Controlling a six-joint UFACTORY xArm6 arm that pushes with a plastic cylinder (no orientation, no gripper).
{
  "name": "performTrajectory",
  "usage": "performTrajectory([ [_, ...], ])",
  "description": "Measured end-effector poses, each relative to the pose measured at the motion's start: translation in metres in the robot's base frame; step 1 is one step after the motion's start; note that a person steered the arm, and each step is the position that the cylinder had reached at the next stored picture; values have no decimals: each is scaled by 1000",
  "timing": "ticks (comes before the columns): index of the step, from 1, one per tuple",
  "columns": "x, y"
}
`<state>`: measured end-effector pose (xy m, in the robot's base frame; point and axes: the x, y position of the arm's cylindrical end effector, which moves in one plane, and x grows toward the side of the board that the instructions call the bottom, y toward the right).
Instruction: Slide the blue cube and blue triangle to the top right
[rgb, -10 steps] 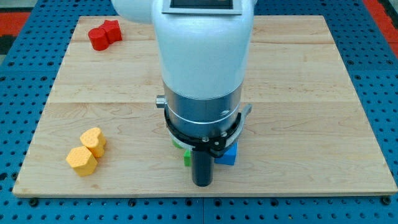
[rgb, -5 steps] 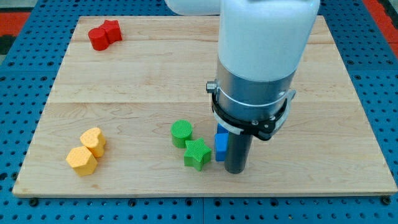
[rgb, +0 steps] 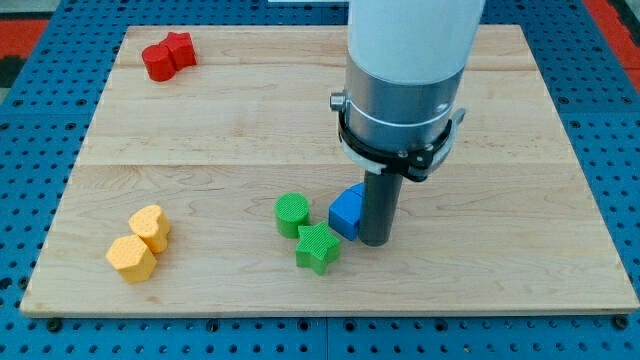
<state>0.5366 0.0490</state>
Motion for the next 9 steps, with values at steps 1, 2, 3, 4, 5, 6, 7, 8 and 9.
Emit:
performTrajectory([
  [1, -8, 1],
  [2, 11, 10],
  [3, 11, -25],
  [4, 14, -29],
  [5, 13, -49],
  [6, 3, -62],
  [7, -28, -32],
  [8, -54, 15],
  [9, -95, 61],
])
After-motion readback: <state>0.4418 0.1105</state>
